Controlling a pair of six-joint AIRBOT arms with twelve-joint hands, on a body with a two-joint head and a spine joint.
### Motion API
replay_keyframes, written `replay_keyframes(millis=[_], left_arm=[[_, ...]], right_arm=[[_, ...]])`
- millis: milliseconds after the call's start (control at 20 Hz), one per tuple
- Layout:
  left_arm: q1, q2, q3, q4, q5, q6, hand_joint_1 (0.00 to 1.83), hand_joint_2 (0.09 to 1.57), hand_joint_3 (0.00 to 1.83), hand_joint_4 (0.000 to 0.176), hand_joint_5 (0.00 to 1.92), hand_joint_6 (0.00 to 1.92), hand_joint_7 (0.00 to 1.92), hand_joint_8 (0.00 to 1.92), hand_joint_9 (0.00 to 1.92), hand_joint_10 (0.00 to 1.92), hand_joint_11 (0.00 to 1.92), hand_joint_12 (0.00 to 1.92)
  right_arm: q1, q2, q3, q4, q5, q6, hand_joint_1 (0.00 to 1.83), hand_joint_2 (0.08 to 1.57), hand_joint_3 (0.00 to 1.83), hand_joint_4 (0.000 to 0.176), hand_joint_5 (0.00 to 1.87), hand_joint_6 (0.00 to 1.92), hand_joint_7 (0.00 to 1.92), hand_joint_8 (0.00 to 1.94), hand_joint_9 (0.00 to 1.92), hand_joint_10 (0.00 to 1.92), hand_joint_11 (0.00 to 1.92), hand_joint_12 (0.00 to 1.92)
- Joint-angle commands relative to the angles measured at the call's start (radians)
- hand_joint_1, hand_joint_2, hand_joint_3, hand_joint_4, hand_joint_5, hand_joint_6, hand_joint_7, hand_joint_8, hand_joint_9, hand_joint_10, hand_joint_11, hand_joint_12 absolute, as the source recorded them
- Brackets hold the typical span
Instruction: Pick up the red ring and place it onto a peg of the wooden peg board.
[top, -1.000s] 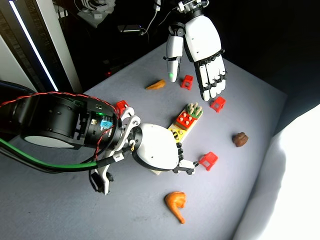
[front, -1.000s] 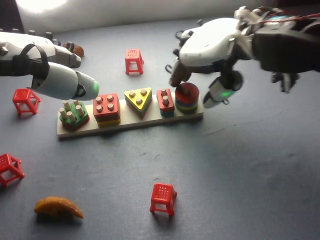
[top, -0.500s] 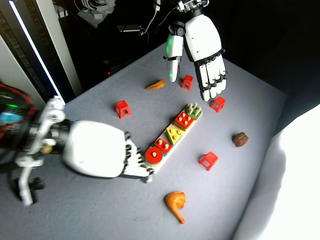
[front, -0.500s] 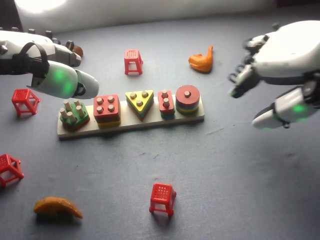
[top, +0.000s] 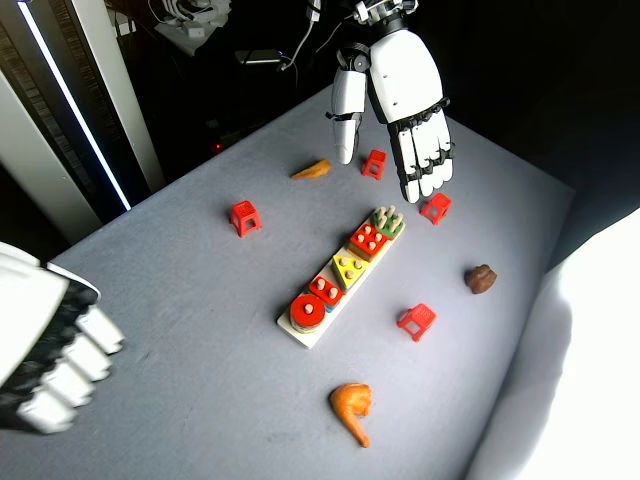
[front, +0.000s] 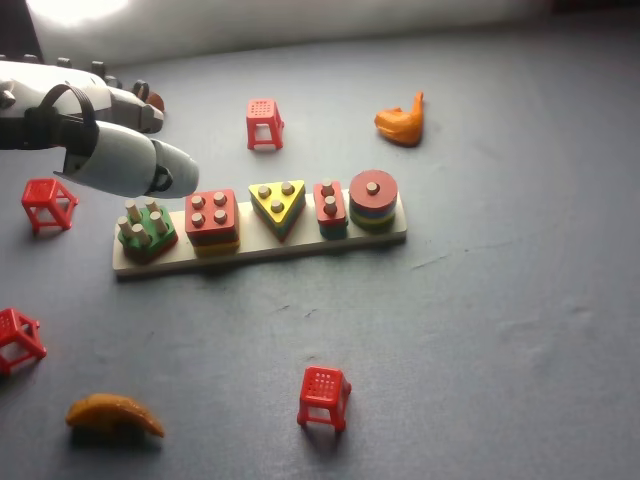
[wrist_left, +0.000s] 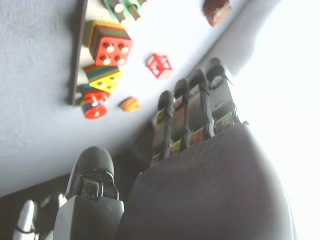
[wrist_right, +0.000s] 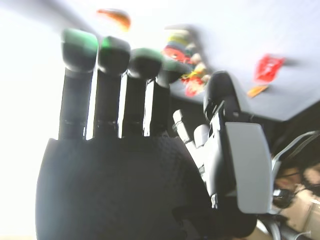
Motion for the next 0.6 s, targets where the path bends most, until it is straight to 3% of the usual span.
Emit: replay_keyframes(millis=[0, 200, 550], left_arm=[[-0.012, 0.009, 0.002, 0.049, -0.033, 0.004, 0.0, 1.3, 0.0, 0.0, 0.12, 0.0, 0.1, 0.0, 0.07, 0.0, 0.0, 0.14], [-0.012, 0.009, 0.002, 0.049, -0.033, 0.004, 0.0, 1.29, 0.0, 0.0, 0.11, 0.0, 0.09, 0.0, 0.06, 0.0, 0.0, 0.14], [-0.008, 0.014, 0.002, 0.049, -0.033, 0.004, 0.0, 1.3, 0.0, 0.0, 0.11, 0.0, 0.09, 0.0, 0.06, 0.0, 0.0, 0.13]], right_arm=[[0.003, 0.029, -0.014, 0.0, 0.1, 0.022, 0.54, 1.5, 0.0, 0.038, 1.32, 1.92, 1.5, 1.94, 1.58, 1.92, 1.7, 1.92], [-0.043, 0.139, -0.079, -0.001, 0.113, 0.02, 0.38, 1.51, 0.0, 0.061, 1.23, 1.92, 1.4, 1.94, 1.51, 1.92, 1.68, 1.92], [-0.018, 0.228, -0.116, -0.001, 0.121, -0.035, 0.42, 1.49, 0.0, 0.087, 1.18, 1.92, 1.4, 1.94, 1.54, 1.92, 1.71, 1.92]])
